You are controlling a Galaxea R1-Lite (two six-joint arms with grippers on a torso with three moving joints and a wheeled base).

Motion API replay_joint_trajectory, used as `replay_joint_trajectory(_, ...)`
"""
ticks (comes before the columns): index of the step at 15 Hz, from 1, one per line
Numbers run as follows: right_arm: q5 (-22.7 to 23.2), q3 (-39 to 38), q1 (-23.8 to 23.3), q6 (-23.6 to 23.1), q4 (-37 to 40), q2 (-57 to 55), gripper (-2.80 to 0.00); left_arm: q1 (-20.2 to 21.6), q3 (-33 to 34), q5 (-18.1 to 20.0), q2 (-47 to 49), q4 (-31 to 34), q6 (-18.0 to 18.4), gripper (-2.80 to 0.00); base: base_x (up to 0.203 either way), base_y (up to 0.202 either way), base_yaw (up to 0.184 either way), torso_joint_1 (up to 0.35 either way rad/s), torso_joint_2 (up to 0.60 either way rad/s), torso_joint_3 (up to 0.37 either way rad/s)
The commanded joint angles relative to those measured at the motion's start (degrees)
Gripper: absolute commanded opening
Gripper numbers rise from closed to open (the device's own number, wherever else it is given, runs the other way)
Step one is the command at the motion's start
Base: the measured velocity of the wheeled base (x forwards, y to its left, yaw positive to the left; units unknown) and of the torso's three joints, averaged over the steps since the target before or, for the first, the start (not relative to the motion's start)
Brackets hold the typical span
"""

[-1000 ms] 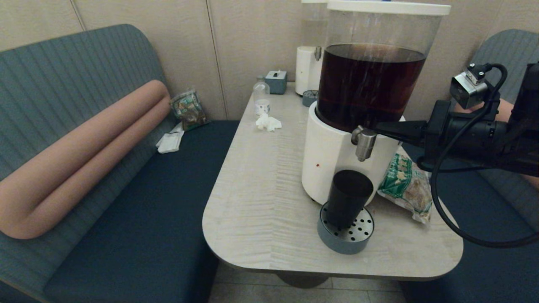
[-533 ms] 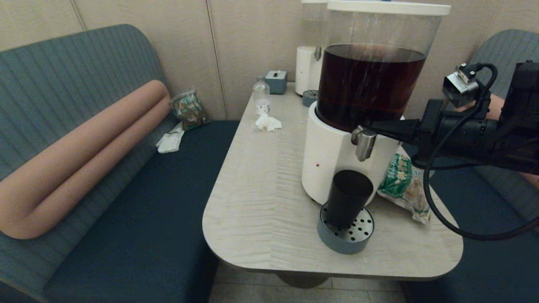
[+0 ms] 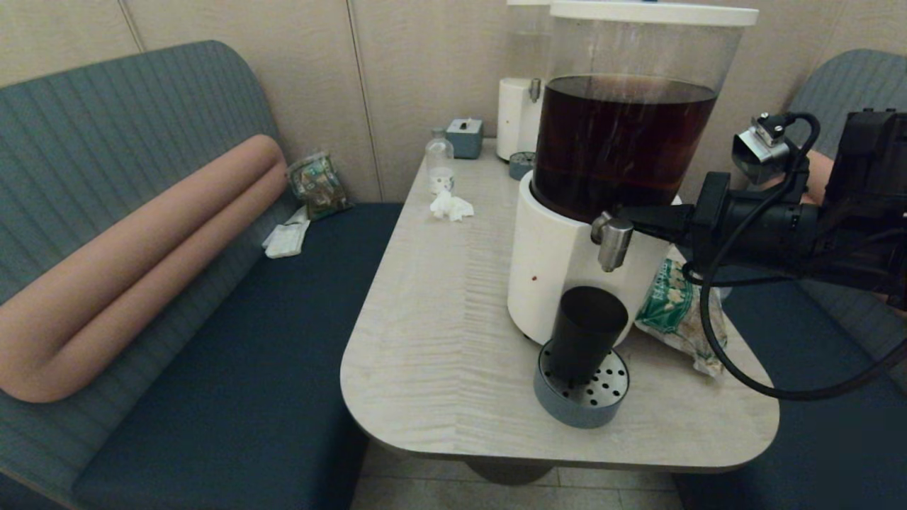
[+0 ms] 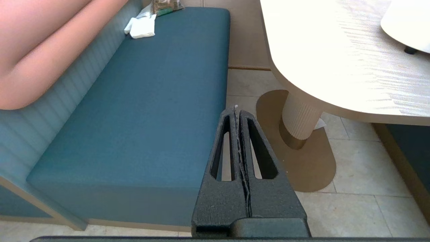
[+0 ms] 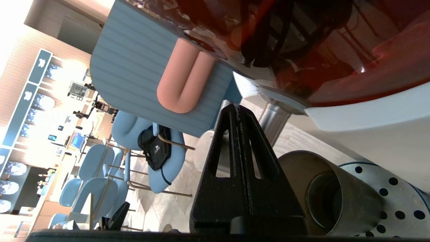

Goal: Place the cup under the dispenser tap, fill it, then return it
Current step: Turn off the faucet

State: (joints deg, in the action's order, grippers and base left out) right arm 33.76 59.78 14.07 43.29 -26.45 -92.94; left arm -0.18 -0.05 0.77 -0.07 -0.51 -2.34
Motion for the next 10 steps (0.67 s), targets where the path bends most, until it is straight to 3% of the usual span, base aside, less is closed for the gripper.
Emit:
replay_joint_trajectory(1,0.3,0.1,0.5,0.1,0.0,-0.6,-2.80,0.0,0.0,0.0,0.1,0.0,0.0,-2.80,0.000,0.000,0.000,0.000,0.00,0.000)
replay_joint_trajectory(10,1.2,1.6,1.9,0.1,0.3,-1.4,-2.80,0.0,0.0,0.0,0.1,0.0,0.0,-2.80,0.000,0.000,0.000,0.000,0.00,0.000)
